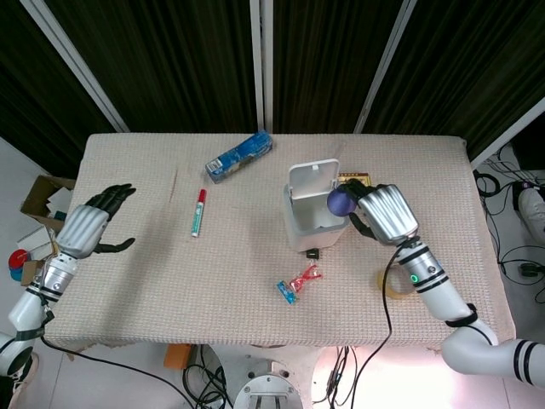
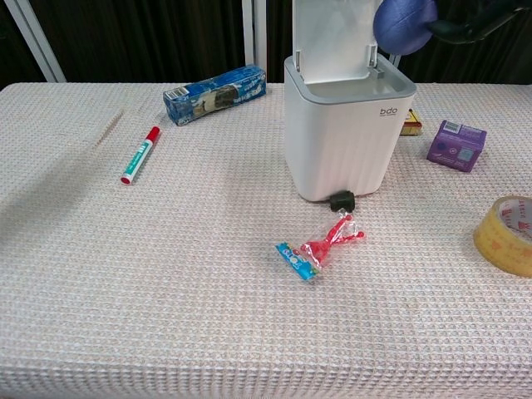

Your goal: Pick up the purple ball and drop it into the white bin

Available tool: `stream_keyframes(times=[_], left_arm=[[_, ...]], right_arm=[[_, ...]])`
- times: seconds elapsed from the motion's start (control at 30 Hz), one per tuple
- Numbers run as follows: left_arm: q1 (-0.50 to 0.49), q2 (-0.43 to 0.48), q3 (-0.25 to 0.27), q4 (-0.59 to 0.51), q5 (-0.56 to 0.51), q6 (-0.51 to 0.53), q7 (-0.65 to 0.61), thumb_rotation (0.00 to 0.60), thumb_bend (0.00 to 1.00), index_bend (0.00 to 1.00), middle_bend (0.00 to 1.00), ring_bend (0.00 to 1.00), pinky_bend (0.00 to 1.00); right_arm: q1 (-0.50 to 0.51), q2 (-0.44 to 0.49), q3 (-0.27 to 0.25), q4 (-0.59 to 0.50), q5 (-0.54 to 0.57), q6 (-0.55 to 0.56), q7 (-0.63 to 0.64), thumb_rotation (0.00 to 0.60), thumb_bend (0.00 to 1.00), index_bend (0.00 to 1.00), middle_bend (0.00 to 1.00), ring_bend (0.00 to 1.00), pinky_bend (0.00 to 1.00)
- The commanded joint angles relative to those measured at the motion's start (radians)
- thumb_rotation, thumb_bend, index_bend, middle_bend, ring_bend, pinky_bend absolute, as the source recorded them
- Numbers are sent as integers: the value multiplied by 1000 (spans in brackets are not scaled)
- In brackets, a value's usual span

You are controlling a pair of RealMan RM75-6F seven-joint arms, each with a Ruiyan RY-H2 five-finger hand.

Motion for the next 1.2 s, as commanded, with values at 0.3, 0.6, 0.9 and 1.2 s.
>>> stream_keyframes(times=[0.3,0.6,0.9,1.2], left_arm=[[8,0,3,18,0,4,-19,513,228,73,66,71,226],[12,2,3,19,4,13,-20,515,228,73,66,71,226],[41,9,3,19,9,66,-9,516,228,73,67,71,226],[122,13,27,25,15,159,40,513,227,73,67,71,226]], right_arm=[[40,-87,2,28,69,-19,-95,600,275,100,218,171,399],[31,-58,-14,-4,58,-23,-72,600,186,0,53,5,235],[-153,87,-150,-111,-60,138,-20,600,151,0,0,0,145],[-473,94,-316,104,-173,447,193,600,144,0,0,0,0]])
